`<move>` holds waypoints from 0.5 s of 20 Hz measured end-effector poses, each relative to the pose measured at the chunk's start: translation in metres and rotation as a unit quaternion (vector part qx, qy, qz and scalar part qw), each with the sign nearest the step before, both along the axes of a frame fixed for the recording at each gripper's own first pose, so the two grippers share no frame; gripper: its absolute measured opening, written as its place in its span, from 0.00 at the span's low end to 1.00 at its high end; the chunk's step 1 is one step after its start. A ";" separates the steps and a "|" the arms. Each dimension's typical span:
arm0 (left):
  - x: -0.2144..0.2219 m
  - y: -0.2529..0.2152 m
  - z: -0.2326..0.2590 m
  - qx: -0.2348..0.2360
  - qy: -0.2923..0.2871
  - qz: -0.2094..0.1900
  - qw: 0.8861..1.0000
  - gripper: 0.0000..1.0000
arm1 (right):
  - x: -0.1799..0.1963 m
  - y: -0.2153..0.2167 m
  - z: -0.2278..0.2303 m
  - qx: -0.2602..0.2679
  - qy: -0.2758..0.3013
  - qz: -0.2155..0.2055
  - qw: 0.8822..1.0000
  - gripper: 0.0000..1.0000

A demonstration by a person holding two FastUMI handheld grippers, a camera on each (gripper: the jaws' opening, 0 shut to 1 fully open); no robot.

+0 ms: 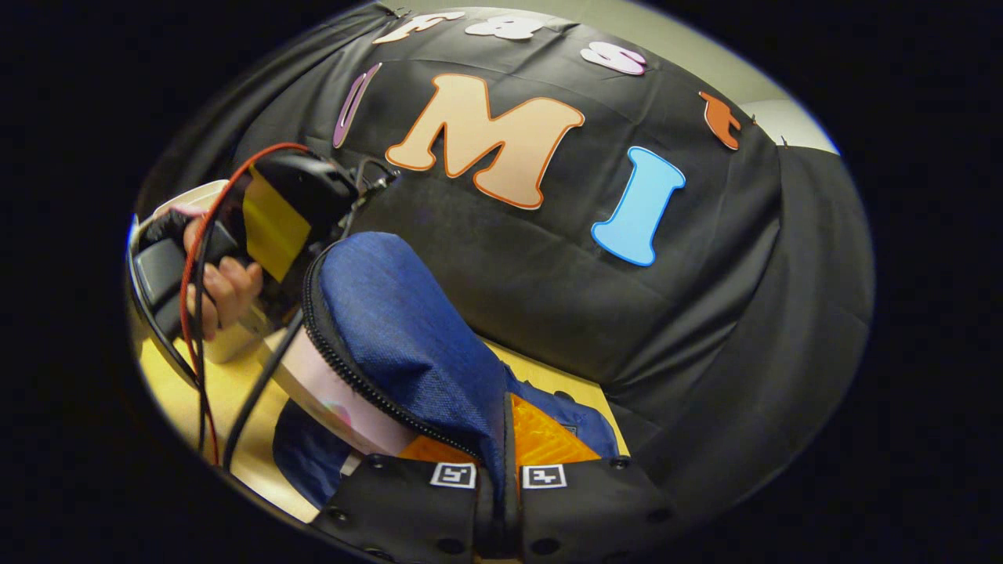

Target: Open the schoolbag, grab two books from the bookshelf and put them into the schoolbag.

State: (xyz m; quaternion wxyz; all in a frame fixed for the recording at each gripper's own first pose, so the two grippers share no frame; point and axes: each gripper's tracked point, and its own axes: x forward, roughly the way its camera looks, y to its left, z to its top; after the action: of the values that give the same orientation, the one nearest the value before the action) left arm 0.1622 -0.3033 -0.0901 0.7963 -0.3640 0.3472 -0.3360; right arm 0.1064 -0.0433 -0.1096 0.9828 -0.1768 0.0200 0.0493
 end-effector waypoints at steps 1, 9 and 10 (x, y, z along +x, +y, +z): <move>0.004 -0.005 -0.004 -0.010 0.004 -0.002 1.000 0.37 | 0.000 0.001 0.000 -0.003 0.000 0.003 1.000 0.07; 0.024 -0.035 -0.052 -0.038 0.042 -0.004 0.998 0.41 | -0.001 0.005 -0.003 -0.008 0.009 0.002 1.000 0.10; 0.023 -0.038 -0.056 -0.030 0.042 -0.010 0.999 0.44 | -0.001 0.004 -0.004 -0.007 0.011 0.001 1.000 0.07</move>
State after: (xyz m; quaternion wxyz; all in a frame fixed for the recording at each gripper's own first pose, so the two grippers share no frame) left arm 0.1848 -0.3409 -0.1465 0.7664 -0.3978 0.3740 -0.3384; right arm 0.1054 -0.0393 -0.1131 0.9813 -0.1828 0.0312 0.0521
